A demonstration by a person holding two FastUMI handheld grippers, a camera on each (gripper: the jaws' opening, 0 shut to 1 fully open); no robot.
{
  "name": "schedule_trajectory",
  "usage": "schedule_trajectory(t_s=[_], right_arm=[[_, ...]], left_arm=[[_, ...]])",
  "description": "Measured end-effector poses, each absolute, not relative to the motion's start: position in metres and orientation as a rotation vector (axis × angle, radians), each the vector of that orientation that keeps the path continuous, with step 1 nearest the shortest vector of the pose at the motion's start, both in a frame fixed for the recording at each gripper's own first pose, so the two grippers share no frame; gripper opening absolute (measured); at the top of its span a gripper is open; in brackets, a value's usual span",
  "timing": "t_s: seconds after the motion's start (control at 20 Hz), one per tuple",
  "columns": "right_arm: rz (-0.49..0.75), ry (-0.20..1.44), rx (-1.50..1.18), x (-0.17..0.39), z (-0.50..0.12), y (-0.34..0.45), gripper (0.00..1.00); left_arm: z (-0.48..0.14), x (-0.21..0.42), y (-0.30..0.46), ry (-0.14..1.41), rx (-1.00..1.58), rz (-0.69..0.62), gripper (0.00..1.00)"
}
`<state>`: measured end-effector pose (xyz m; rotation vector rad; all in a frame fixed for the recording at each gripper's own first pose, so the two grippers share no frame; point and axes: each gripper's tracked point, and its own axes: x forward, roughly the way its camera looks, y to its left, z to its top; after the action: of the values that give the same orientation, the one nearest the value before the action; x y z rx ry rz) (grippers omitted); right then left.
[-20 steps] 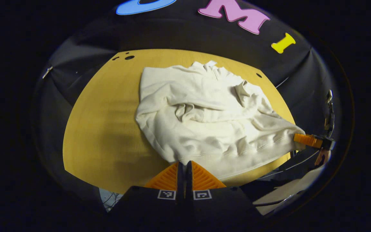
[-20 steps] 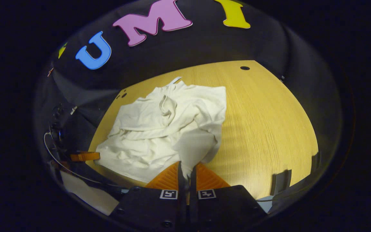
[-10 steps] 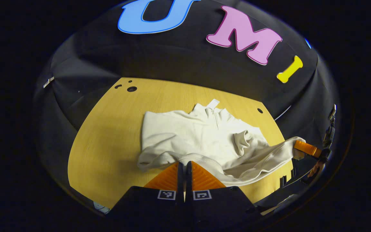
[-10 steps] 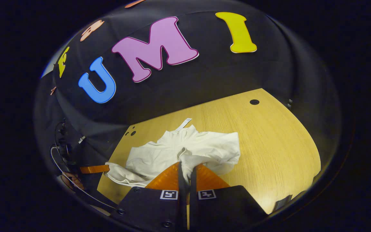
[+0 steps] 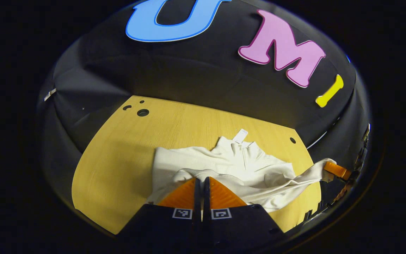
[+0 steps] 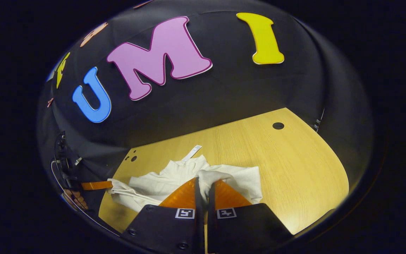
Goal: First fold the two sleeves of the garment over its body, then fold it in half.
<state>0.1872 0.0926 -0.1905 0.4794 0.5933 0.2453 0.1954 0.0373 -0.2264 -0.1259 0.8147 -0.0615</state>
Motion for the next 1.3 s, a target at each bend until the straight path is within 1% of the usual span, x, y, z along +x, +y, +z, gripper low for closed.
schedule_trajectory(t_s=[0.3, 0.55, 0.8, 1.1, 1.2, 1.25, 1.3], right_arm=[[0.201, 0.632, 0.400, 0.223, -0.235, 0.097, 0.08], [0.166, 0.707, 0.374, 0.246, -0.280, 0.101, 0.08], [0.147, 0.792, 0.317, 0.252, -0.320, 0.104, 0.08], [0.159, 0.884, 0.271, 0.247, -0.359, 0.113, 0.08], [0.169, 0.897, 0.263, 0.246, -0.365, 0.117, 0.08], [0.171, 0.905, 0.266, 0.246, -0.367, 0.118, 0.08], [0.171, 0.907, 0.275, 0.245, -0.367, 0.118, 0.09]], left_arm=[[-0.268, 0.234, 0.044, 0.863, -0.121, 0.006, 0.05], [-0.305, 0.265, 0.047, 0.906, -0.036, 0.039, 0.05], [-0.335, 0.281, 0.042, 0.943, 0.039, 0.060, 0.05], [-0.369, 0.280, 0.045, 1.028, 0.084, 0.084, 0.05], [-0.372, 0.282, 0.045, 1.015, 0.111, 0.076, 0.05], [-0.372, 0.281, 0.045, 1.010, 0.130, 0.071, 0.02], [-0.373, 0.281, 0.046, 1.005, 0.146, 0.065, 0.02]])
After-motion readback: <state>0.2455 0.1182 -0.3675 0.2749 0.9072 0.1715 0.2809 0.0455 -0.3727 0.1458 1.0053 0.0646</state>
